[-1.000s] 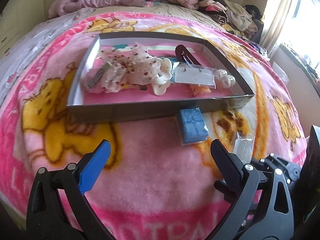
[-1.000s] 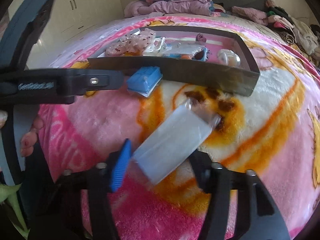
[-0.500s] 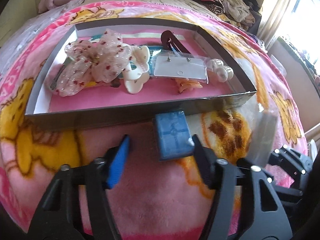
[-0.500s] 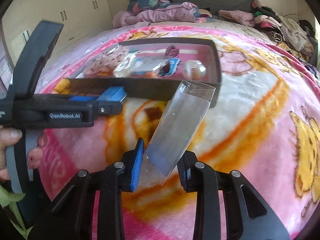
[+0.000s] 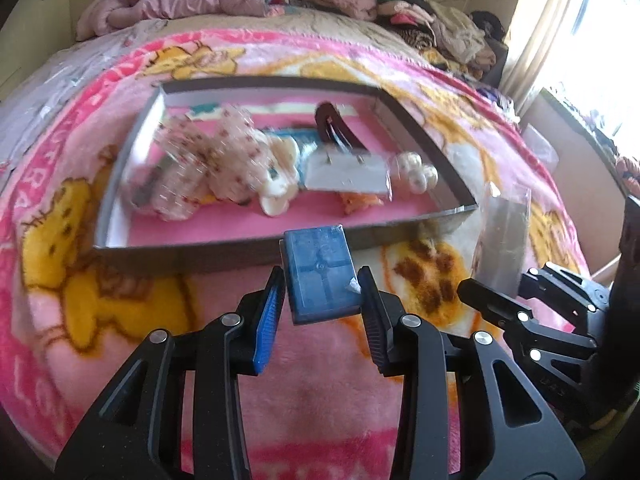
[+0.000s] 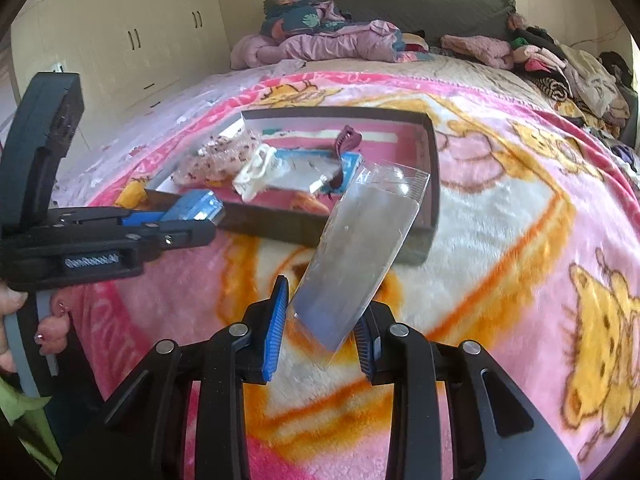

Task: Organize jewelry
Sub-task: 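Carry the blue box with the left tool into the box while the right tool carries the sleeve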

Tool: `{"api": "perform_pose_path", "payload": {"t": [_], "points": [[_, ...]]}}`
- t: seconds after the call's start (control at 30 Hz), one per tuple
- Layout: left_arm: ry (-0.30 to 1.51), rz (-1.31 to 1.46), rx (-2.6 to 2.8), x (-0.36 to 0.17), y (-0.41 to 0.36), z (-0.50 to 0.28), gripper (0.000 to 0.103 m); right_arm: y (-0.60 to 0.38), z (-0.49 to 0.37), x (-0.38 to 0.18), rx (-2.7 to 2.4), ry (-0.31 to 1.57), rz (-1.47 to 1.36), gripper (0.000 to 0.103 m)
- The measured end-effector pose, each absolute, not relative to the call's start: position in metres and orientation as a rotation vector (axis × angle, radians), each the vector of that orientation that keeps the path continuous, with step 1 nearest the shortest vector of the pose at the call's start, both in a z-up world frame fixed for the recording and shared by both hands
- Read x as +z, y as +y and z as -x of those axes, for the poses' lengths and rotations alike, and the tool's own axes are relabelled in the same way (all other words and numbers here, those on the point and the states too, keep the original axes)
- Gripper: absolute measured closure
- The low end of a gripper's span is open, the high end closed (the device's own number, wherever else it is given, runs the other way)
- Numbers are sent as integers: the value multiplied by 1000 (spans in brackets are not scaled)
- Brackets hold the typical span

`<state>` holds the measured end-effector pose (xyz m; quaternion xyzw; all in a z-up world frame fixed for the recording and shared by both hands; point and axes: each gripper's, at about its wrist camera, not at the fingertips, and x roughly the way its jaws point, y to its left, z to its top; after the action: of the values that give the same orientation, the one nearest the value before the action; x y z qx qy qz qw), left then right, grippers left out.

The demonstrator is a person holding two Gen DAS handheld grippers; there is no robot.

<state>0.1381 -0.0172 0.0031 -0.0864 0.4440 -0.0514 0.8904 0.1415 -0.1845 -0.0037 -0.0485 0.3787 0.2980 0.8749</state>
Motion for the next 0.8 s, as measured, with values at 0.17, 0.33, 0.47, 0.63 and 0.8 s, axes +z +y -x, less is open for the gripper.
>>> {"api": "perform_pose_path", "payload": {"t": [0.17, 0.33, 0.47, 0.63, 0.8], "points": [[890, 192, -72, 16, -1, -140, 74, -176, -147, 7, 635, 778, 114, 74], [868, 209, -47, 24, 15, -145, 74, -163, -153, 17, 646, 759, 134, 74], [860, 221, -35, 27, 24, -152, 74, -155, -159, 24, 652, 753, 141, 74], [851, 233, -21, 31, 35, -157, 74, -145, -170, 34, 657, 737, 148, 74], [844, 245, -10, 34, 47, -165, 74, -138, -183, 40, 652, 725, 149, 74]]}}
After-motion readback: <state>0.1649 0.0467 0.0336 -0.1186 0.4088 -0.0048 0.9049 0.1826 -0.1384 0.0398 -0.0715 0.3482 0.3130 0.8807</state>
